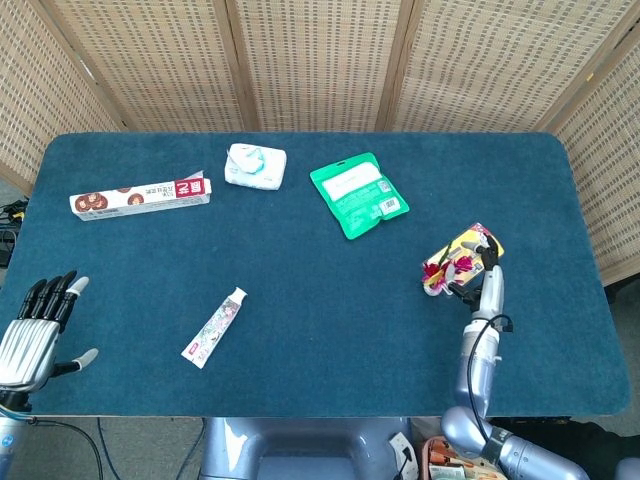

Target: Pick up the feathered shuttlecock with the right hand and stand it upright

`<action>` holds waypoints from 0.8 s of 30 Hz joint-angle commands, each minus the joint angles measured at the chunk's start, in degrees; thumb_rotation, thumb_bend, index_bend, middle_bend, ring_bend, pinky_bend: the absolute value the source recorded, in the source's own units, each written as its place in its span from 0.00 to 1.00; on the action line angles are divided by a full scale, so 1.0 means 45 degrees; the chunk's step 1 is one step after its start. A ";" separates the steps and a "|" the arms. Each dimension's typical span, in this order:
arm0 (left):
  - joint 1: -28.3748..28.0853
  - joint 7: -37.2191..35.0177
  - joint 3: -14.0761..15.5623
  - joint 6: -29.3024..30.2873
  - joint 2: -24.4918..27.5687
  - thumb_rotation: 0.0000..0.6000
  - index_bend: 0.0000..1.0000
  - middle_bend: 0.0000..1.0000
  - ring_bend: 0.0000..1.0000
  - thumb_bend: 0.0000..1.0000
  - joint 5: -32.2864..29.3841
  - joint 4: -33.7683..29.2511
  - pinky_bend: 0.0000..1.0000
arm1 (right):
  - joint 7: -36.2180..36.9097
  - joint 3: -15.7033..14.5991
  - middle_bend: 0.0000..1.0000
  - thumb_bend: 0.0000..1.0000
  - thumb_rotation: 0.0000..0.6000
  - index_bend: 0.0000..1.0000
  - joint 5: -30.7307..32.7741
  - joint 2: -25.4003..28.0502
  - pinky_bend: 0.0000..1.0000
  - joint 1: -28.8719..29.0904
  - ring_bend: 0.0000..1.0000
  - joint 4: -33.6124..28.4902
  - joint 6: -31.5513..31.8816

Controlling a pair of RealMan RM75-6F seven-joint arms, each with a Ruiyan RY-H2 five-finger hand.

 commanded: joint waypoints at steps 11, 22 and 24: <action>0.0027 -0.0086 -0.0082 0.0032 0.0040 1.00 0.00 0.00 0.00 0.15 -0.0131 0.0046 0.00 | 0.0206 -0.0122 0.00 0.43 1.00 0.17 -0.1166 0.1314 0.00 -0.0902 0.00 -0.0379 0.0532; 0.0069 0.0262 -0.0061 0.0097 -0.0031 1.00 0.00 0.00 0.00 0.15 -0.0088 -0.0027 0.00 | 0.1920 -0.1042 0.00 0.43 1.00 0.15 -0.3144 0.3738 0.00 -0.2833 0.00 -0.1957 0.0771; 0.0073 0.0313 -0.0061 0.0110 -0.0043 1.00 0.00 0.00 0.00 0.15 -0.0076 -0.0044 0.00 | 0.2250 -0.1196 0.00 0.43 1.00 0.15 -0.3351 0.3972 0.00 -0.3033 0.00 -0.2032 0.0691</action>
